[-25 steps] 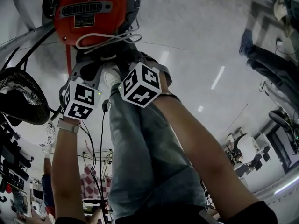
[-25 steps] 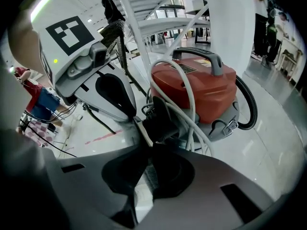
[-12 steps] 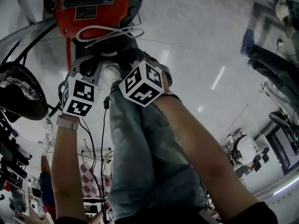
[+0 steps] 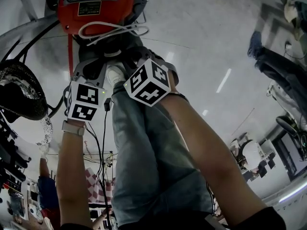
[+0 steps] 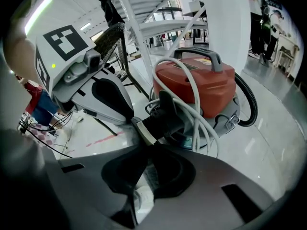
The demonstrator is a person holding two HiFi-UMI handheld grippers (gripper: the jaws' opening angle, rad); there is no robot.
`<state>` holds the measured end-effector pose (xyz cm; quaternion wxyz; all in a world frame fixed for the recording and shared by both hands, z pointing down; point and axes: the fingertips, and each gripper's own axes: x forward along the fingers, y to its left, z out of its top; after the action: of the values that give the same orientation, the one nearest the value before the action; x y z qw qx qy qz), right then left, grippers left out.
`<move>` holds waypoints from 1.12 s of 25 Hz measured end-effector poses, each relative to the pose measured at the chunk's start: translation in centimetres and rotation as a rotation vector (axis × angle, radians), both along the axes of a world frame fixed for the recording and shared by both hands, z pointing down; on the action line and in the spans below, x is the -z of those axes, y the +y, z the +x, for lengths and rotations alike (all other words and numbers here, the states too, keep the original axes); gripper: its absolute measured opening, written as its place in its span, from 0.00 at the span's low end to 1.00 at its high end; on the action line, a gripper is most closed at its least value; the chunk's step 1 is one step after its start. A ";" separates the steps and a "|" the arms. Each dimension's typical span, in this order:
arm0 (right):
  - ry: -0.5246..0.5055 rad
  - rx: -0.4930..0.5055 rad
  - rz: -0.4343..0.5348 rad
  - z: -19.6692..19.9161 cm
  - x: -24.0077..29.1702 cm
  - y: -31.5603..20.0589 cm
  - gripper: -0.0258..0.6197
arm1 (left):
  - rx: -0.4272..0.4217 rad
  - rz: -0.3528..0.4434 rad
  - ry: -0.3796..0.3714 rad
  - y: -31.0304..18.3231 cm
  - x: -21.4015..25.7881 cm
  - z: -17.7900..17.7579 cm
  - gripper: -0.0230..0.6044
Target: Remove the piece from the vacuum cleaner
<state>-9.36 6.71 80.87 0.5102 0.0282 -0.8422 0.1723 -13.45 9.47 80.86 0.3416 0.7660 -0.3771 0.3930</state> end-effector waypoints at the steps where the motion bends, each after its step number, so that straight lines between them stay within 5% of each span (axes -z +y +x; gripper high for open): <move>1: 0.000 0.002 0.001 0.0 0.0 0.0 0.13 | 0.008 -0.007 0.000 0.1 -0.1 0.0 0.12; 15: -0.017 0.008 -0.017 -0.1 -0.2 -0.3 0.14 | 0.068 -0.051 0.046 0.4 0.4 0.4 0.12; 28: 0.001 -0.040 -0.046 0.5 -0.3 1.6 0.13 | 0.022 -0.039 0.019 0.9 0.3 0.3 0.12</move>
<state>-8.86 8.30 81.19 0.5074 0.0333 -0.8371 0.2017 -13.19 10.36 80.56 0.3641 0.7586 -0.3747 0.3892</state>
